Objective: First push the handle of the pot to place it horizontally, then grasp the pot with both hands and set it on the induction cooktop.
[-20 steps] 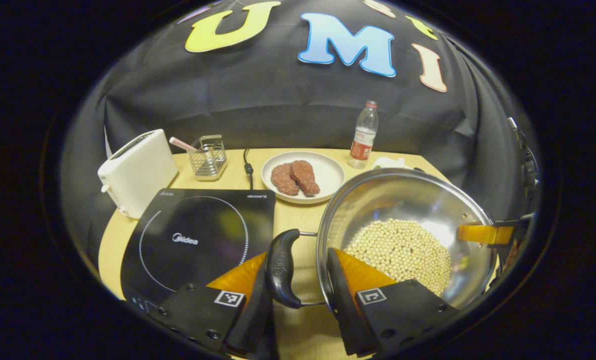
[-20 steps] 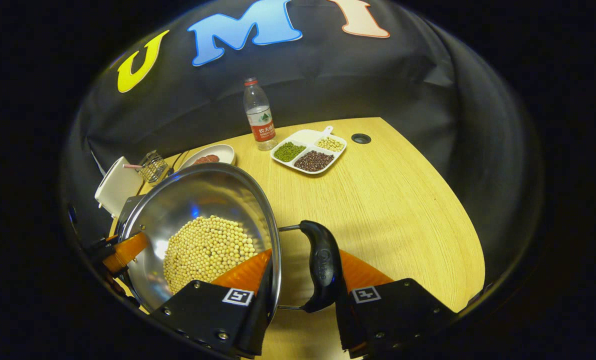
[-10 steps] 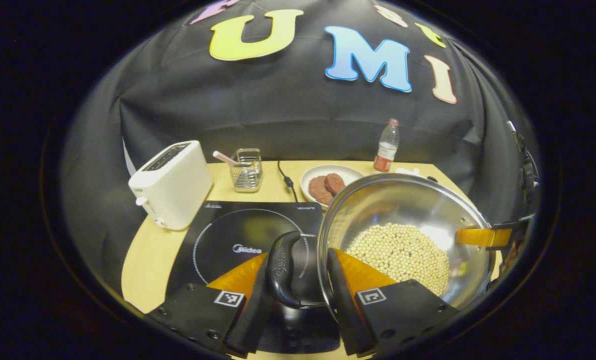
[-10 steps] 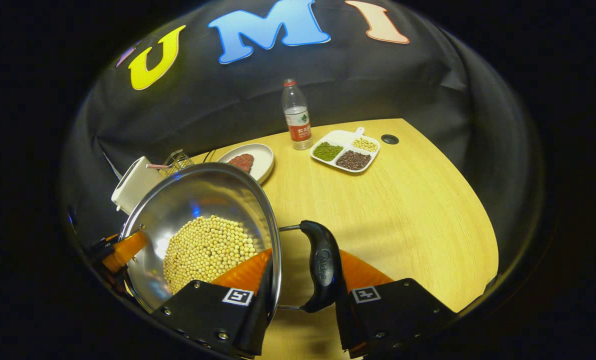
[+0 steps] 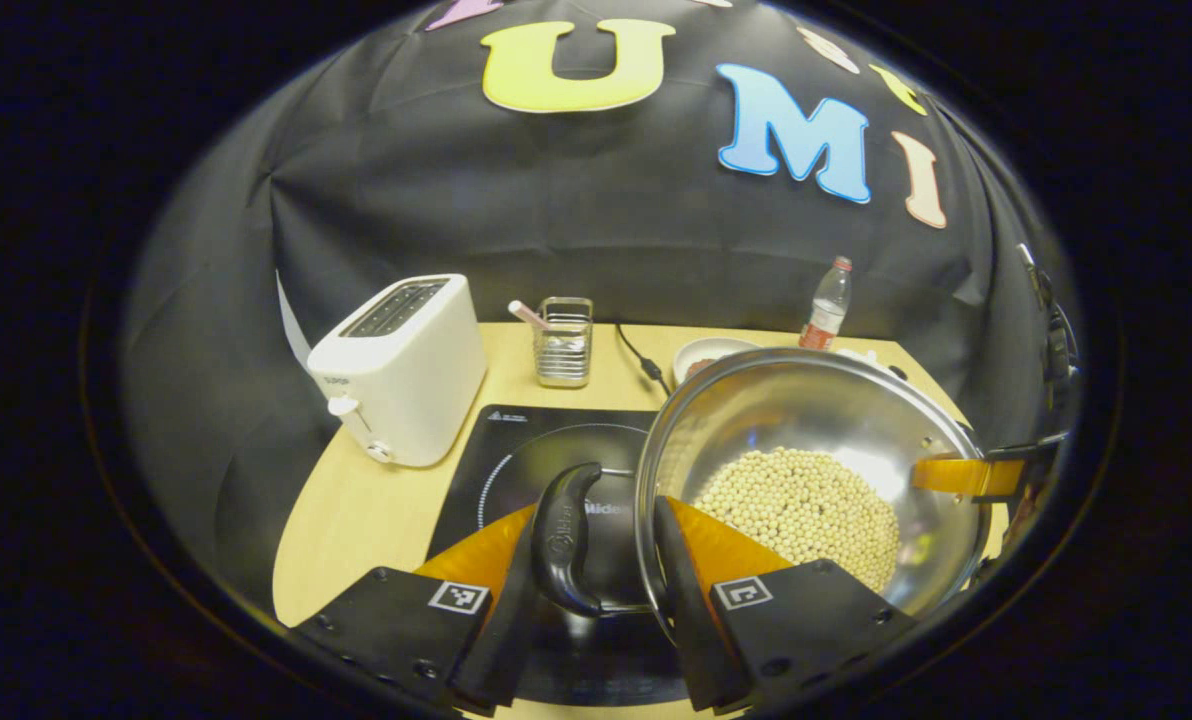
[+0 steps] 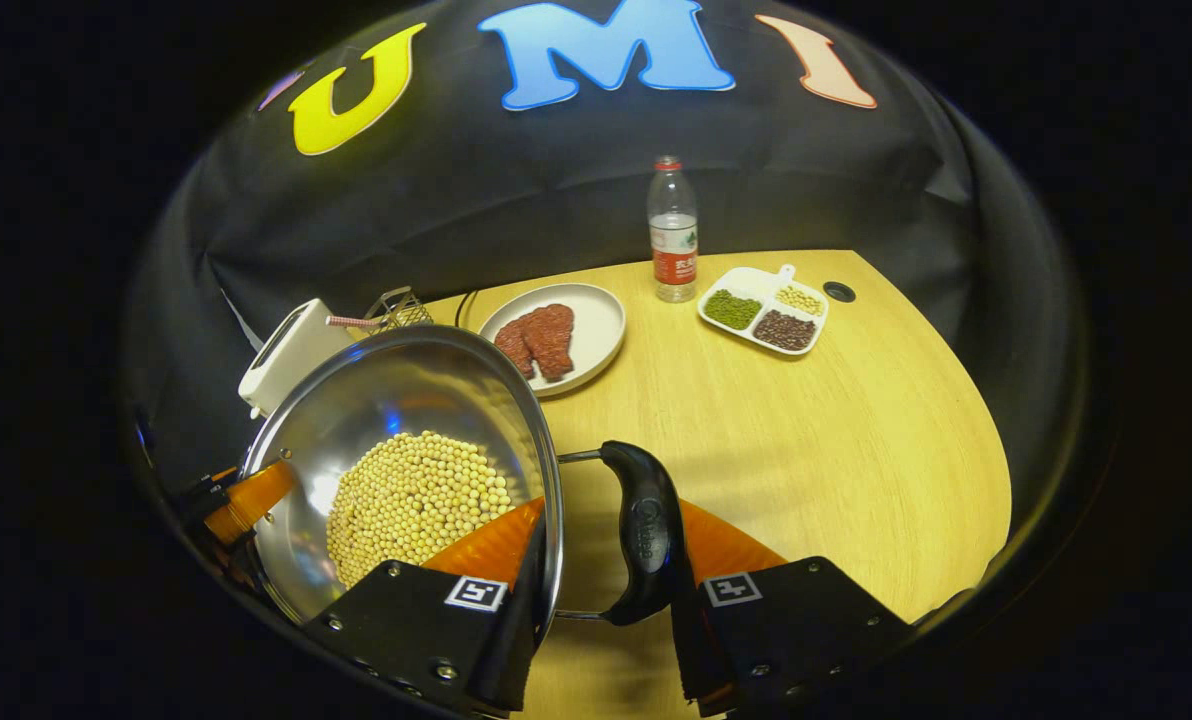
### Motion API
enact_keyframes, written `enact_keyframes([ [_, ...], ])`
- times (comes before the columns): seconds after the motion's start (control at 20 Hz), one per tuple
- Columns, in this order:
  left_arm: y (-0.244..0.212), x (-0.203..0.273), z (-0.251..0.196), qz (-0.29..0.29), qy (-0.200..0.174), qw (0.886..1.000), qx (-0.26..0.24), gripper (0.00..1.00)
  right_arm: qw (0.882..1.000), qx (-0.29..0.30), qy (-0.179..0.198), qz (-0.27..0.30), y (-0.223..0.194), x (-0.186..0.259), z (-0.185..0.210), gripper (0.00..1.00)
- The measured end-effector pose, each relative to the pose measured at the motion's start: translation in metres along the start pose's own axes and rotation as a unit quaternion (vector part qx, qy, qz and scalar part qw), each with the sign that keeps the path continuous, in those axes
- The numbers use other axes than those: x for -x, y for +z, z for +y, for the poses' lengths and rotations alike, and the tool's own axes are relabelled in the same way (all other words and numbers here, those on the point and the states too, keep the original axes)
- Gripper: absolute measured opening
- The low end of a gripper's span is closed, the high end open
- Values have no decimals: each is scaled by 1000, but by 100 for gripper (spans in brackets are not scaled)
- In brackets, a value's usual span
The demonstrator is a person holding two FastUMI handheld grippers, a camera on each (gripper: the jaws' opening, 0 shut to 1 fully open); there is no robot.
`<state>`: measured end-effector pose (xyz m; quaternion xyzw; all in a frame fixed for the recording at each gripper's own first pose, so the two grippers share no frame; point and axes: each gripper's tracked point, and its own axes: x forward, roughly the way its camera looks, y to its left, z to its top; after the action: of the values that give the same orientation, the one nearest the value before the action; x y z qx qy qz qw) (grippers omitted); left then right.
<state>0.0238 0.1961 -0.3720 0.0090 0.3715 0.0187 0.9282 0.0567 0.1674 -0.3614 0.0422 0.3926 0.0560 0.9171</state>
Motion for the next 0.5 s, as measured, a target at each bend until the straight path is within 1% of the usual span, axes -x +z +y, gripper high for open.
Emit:
enact_keyframes([
  [0.05, -2, 0, 9, 0, 1, 1000, 2, 68, 1000, 1, 1, 1, 0, -3, 8, 57],
  [0.1, -1, -2, 18, 1, 3, 1000, 3, 71, 1000, 3, 2, 1, 1, -5, 15, 57],
  [0.15, -1, -3, 25, 1, 4, 1000, 3, 68, 1000, 6, 2, 0, 2, -8, 22, 57],
  [0.45, -2, -18, 65, 7, 9, 1000, 12, 68, 1000, 11, -2, 3, 3, -25, 57, 57],
  [0.5, -1, -20, 71, 7, 10, 1000, 12, 71, 1000, 12, -2, 5, 3, -28, 61, 57],
])
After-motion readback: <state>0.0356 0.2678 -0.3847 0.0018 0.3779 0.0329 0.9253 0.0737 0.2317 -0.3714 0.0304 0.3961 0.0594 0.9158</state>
